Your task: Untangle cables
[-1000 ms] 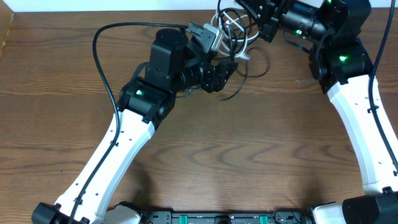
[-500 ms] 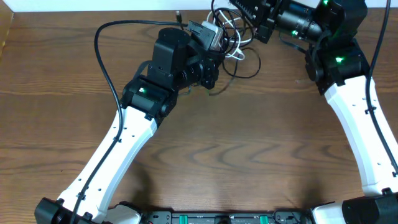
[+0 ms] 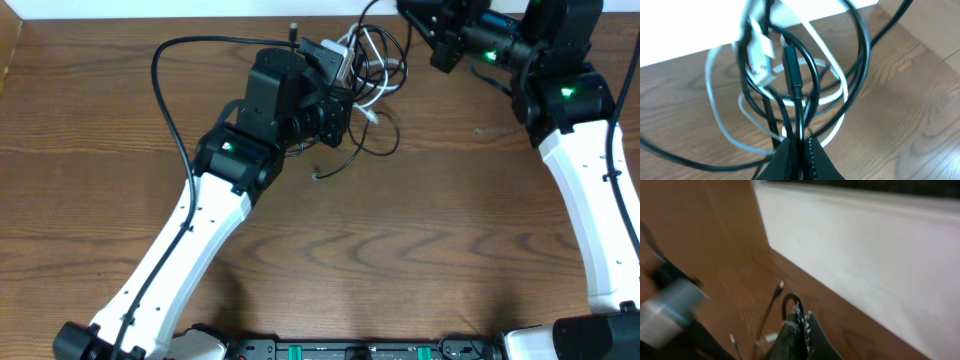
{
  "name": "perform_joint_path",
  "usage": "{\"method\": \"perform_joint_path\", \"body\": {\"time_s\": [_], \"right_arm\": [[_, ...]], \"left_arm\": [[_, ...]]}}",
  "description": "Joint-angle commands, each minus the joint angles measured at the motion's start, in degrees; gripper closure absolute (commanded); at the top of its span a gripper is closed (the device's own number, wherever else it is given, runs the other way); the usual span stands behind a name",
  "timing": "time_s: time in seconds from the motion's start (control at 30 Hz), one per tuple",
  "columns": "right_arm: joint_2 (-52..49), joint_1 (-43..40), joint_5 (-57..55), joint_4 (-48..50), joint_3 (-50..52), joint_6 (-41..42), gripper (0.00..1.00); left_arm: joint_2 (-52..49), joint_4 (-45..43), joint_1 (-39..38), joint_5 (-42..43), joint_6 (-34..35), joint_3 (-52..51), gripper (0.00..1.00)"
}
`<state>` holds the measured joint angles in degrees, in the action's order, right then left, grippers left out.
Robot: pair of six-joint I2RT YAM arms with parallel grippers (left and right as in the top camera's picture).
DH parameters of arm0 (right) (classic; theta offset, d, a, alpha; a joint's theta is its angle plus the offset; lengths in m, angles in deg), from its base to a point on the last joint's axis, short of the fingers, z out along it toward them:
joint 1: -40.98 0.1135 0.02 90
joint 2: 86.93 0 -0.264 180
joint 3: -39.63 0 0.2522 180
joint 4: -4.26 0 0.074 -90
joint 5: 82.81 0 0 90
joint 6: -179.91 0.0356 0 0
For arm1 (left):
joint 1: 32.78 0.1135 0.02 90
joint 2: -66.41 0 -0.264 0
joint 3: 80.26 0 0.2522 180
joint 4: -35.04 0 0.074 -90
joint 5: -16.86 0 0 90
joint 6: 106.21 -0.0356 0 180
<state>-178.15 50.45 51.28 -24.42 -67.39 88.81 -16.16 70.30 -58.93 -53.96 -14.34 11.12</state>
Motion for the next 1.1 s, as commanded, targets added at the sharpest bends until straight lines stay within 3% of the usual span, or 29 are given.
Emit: {"method": "perform_joint_path", "body": {"time_s": [0.0,0.13,0.3,0.67,0.7,0.73,0.77,1.07], "right_arm": [[1.6,-0.5,-4.3,-2.0,-1.4,-5.5,0.99],[1.6,-0.5,-6.7,-3.4,-1.4,-6.5,0.99],[1.6,-0.6,-8.9,-5.1,-1.4,-6.8,0.99],[1.6,-0.8,-13.6,-7.0,-1.4,-6.9,0.99],[1.6,-0.8,-13.5,-7.1,-1.4,-6.9,0.99],[1.6,-0.8,-13.3,-7.1,-1.4,-6.9,0.99],[1.6,-0.8,-12.7,-6.9,-1.4,-6.9,0.99],[1.6,0.6,-4.3,-3.0,-1.4,-5.6,0.99]], "left_arm": [[6.4,-0.4,-0.1,-0.4,-0.4,1.6,0.92],[12.3,0.3,-0.1,-1.0,-2.8,1.6,0.92],[16.8,3.8,-0.1,-8.8,-4.9,1.6,0.92],[17.0,5.7,-0.1,-9.6,-5.2,1.6,0.90],[17.0,5.9,-0.1,-9.6,-5.2,1.6,0.38],[17.0,6.1,-0.1,-9.6,-5.2,1.6,0.10],[16.9,6.3,-0.1,-9.6,-5.3,1.6,0.02],[13.7,6.2,-0.1,-9.4,-4.6,1.6,0.02]]}}
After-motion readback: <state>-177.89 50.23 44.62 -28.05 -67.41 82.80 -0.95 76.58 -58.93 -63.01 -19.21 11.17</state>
